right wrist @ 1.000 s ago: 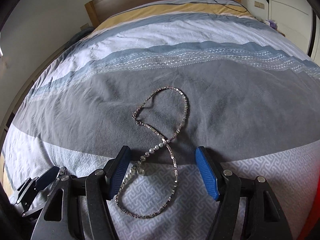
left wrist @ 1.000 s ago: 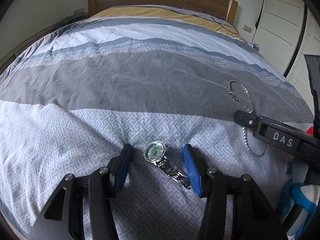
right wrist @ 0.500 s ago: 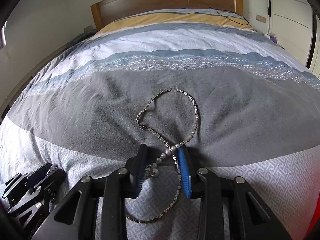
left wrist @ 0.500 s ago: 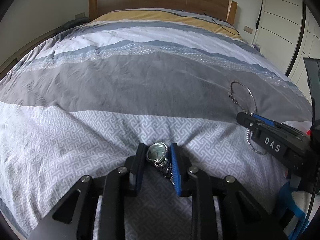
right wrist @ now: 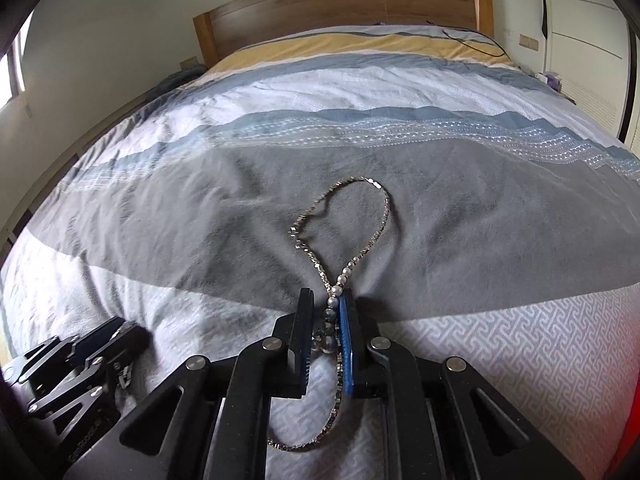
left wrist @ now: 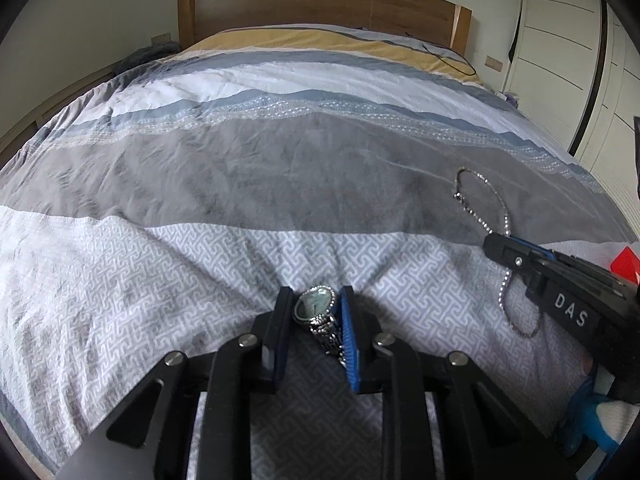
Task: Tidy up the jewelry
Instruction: 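Grasp the silver watch with the left tool while the right tool grasps the chain necklace, then carry the watch and necklace with both tools over the red box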
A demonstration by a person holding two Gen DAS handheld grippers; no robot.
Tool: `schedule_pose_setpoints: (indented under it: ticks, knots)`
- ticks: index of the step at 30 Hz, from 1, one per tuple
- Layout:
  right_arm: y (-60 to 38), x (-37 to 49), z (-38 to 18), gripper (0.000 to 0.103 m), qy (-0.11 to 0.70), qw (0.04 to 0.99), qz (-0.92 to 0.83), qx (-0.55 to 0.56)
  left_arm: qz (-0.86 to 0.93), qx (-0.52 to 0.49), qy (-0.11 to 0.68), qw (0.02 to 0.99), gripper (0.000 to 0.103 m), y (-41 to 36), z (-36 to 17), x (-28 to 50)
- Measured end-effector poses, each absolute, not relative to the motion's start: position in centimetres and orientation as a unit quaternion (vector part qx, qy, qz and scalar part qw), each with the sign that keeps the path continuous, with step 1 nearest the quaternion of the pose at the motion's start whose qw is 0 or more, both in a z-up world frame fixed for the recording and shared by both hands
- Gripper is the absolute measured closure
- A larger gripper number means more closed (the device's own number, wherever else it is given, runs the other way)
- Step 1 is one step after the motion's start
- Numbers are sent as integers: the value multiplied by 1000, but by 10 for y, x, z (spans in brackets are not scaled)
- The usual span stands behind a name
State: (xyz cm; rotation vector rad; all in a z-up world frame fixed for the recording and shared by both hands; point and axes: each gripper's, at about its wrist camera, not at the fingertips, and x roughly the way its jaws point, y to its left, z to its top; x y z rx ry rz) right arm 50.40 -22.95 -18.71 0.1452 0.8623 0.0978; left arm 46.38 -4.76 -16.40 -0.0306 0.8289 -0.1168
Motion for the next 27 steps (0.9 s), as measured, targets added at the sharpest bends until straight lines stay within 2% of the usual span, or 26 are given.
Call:
schedule_pose_setpoints:
  ticks: [14, 27]
  knots:
    - [-241, 424, -131, 92, 392, 905, 99, 133, -81, -32, 378, 922, 82, -55, -101, 410]
    - [-309, 333, -35, 92, 319, 931, 79, 161, -144, -12, 335, 931, 82, -137, -17, 349]
